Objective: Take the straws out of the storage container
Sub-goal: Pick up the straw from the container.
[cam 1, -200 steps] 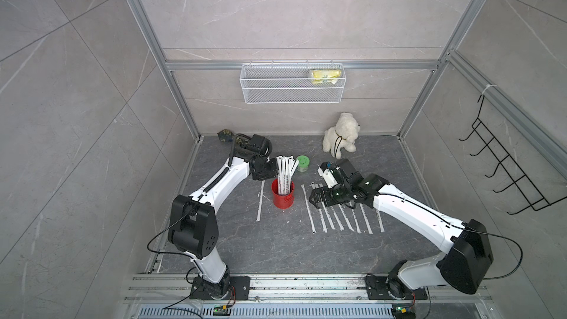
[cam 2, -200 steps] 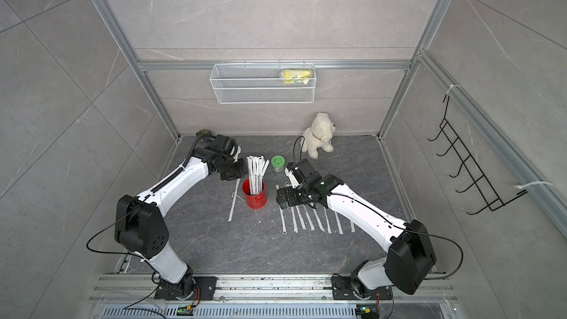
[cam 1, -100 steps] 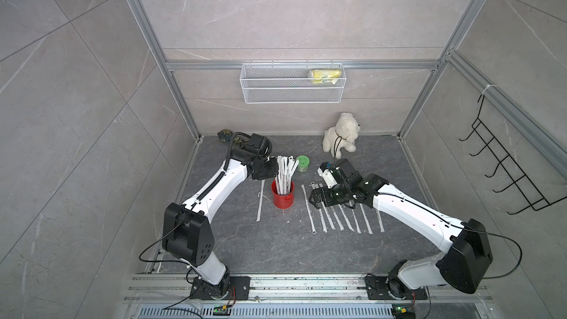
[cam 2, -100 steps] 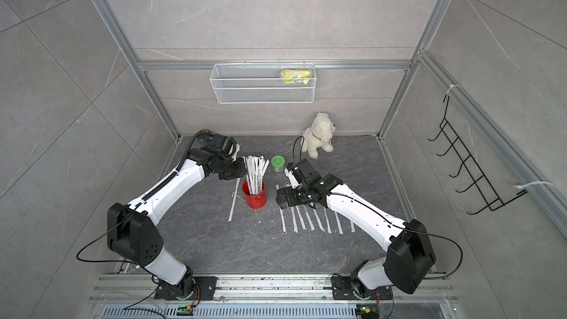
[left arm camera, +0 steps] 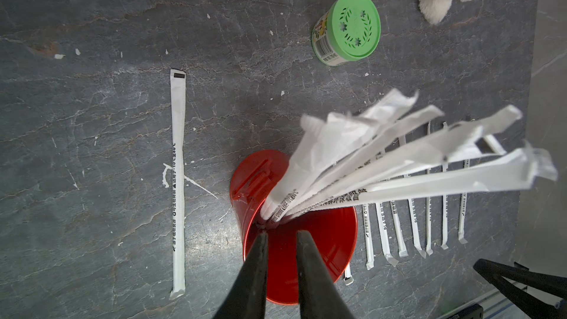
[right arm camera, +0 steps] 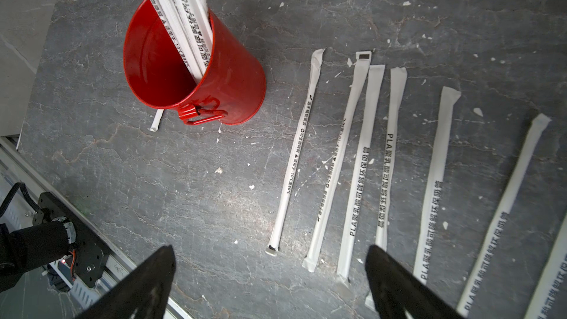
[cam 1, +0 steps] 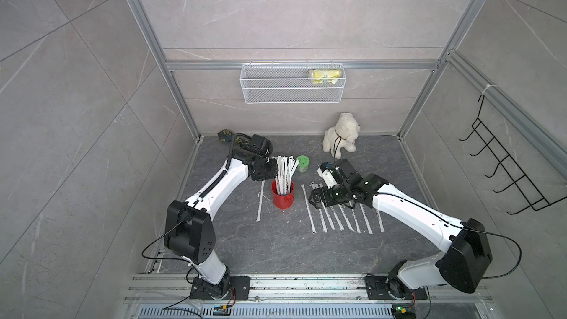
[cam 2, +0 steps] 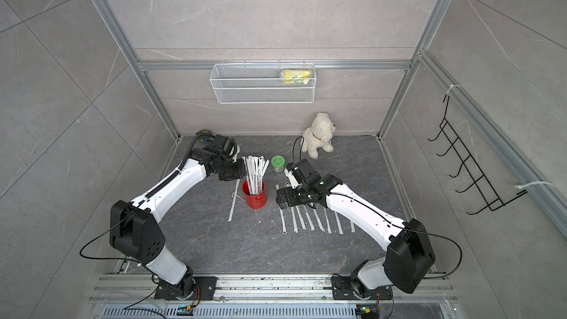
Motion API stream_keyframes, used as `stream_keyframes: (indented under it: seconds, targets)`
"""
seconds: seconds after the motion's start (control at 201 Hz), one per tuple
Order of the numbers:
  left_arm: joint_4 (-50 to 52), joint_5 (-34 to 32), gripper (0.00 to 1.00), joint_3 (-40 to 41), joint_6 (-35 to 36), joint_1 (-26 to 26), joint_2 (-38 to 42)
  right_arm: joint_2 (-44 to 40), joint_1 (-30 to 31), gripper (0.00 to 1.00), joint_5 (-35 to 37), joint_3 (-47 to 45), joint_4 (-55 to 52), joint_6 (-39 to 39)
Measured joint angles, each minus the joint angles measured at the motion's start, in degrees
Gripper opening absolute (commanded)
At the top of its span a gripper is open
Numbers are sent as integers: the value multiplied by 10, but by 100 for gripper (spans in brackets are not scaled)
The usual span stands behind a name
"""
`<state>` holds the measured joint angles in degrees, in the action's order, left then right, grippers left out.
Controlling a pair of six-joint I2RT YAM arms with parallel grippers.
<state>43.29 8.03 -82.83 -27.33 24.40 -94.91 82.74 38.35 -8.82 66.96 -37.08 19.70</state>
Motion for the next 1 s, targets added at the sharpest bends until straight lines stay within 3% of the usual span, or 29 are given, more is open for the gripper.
stream_keyframes:
  seconds: [0.831, 1.001]
  targets:
    - [7, -4, 21, -38, 1, 0, -66, 1, 0, 100, 0, 0, 0, 0]
    - [15, -4, 13, -49, 3, 0, -67, 3, 0, 100, 0, 0, 0, 0]
